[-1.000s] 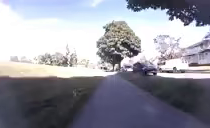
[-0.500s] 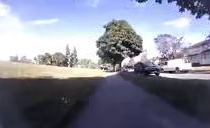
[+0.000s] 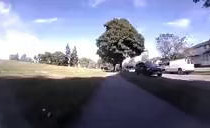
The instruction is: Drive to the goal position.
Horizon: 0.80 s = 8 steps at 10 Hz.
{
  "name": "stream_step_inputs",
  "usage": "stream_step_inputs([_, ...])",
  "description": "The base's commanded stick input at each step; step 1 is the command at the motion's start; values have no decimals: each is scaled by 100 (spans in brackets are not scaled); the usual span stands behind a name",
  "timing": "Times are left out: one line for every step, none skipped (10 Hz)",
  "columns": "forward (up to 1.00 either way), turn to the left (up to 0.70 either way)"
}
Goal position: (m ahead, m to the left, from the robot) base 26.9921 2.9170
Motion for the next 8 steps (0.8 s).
stream_step_inputs([100,0])
stream_step_inputs([100,0])
stream_step_inputs([100,0])
stream_step_inputs([100,0])
stream_step_inputs([100,0])
stream_step_inputs([100,0])
stream_step_inputs([100,0])
stream_step_inputs([100,0])
